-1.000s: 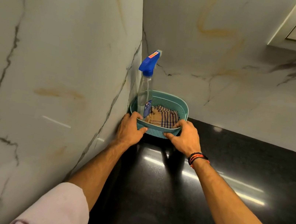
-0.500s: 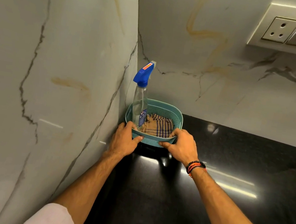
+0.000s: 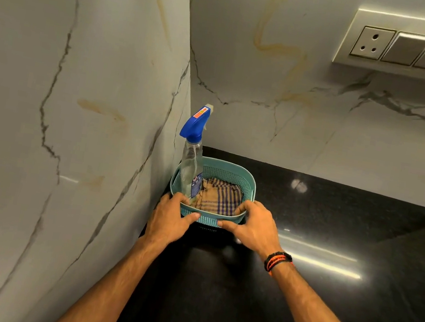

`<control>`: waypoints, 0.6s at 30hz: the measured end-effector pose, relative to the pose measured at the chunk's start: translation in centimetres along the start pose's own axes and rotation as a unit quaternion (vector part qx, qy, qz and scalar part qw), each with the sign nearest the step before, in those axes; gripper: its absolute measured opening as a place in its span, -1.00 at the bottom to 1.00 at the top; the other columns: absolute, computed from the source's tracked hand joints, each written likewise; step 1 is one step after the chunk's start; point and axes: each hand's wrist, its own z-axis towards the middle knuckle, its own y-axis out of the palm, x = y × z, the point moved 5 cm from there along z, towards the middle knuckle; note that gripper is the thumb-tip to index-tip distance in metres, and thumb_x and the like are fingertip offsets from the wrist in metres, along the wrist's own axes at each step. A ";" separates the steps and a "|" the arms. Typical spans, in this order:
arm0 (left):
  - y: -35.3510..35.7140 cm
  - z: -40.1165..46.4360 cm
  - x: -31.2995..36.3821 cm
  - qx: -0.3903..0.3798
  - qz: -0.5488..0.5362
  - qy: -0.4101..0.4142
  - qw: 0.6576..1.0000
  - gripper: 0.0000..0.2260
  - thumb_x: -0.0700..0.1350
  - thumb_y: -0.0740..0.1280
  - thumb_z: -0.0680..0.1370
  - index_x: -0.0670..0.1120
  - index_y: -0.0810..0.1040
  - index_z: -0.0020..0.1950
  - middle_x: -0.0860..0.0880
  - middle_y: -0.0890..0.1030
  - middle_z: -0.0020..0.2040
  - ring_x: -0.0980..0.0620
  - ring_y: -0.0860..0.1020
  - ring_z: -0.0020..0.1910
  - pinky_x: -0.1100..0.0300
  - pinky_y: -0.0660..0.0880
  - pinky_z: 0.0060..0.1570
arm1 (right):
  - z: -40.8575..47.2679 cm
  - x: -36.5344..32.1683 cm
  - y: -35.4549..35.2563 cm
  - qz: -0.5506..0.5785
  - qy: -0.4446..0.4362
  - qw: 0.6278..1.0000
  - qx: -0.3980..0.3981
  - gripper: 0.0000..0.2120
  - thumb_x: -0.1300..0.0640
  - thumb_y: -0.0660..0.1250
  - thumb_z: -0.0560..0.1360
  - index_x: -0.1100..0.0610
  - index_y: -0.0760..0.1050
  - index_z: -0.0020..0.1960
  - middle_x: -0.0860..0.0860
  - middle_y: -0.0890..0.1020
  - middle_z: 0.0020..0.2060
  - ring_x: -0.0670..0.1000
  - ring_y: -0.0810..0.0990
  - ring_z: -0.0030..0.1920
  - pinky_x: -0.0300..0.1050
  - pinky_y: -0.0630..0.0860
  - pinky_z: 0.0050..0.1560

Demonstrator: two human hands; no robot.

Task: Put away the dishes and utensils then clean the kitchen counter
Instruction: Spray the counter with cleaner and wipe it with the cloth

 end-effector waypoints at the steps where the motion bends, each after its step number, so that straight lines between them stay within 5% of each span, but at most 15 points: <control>1: -0.4 0.0 0.2 0.002 0.000 -0.008 1.000 -0.59 0.15 0.46 0.45 0.01 0.52 0.21 -0.05 0.48 0.22 -0.02 0.51 0.18 0.15 0.47 0.14 | -0.1 -0.2 -0.3 0.006 0.008 1.000 0.001 -0.37 -0.46 0.47 0.18 -0.02 0.50 0.01 -0.06 0.52 0.11 -0.04 0.52 0.14 -0.10 0.55 0.05; 3: -1.4 -0.3 0.9 0.032 0.012 -0.019 0.999 -0.51 0.21 0.46 0.43 0.00 0.53 0.26 -0.07 0.46 0.25 -0.02 0.48 0.21 0.17 0.43 0.14 | -0.2 -1.0 -1.5 0.020 -0.002 0.997 0.076 -0.27 -0.53 0.38 0.20 -0.01 0.52 0.11 -0.02 0.49 0.24 -0.01 0.49 0.23 -0.01 0.55 0.16; 6: -2.9 -1.1 2.8 0.092 0.046 -0.002 0.995 -0.51 0.17 0.46 0.45 -0.04 0.54 0.28 -0.05 0.45 0.21 0.02 0.48 0.17 0.23 0.40 0.12 | 0.0 -3.6 -3.9 0.040 -0.093 0.969 0.223 -0.65 -0.16 0.44 0.42 0.06 0.55 0.06 -0.02 0.57 0.10 -0.03 0.55 0.08 -0.04 0.57 0.07; 10: -3.1 -0.5 6.5 0.091 0.037 0.038 0.994 -0.72 -0.03 0.41 0.54 -0.08 0.60 0.22 -0.03 0.54 0.17 0.07 0.52 0.12 0.30 0.42 0.08 | 3.6 -6.5 -3.3 -0.007 -0.059 0.994 0.089 -0.70 0.13 0.38 0.46 0.15 0.51 0.18 0.08 0.64 0.07 0.11 0.61 0.08 0.04 0.57 0.11; 13: -1.2 1.4 7.7 -0.026 0.024 0.030 0.999 -0.80 -0.09 0.41 0.54 -0.05 0.65 0.16 -0.02 0.65 0.07 0.05 0.61 0.00 0.20 0.54 0.05 | 6.1 -6.8 -1.7 -0.065 -0.009 0.998 -0.020 -0.56 0.08 0.39 0.49 0.26 0.44 0.29 0.21 0.59 0.19 0.21 0.56 0.21 0.04 0.52 0.21; 18: 1.8 3.4 7.0 -0.206 0.158 0.013 0.966 -0.72 0.03 0.32 0.57 -0.14 0.55 0.15 -0.12 0.63 0.08 -0.10 0.59 0.04 0.03 0.54 0.06 | 8.2 -5.7 0.5 -0.156 0.018 0.981 -0.113 -0.58 0.14 0.34 0.55 0.31 0.40 0.32 0.23 0.56 0.23 0.20 0.56 0.23 0.02 0.51 0.22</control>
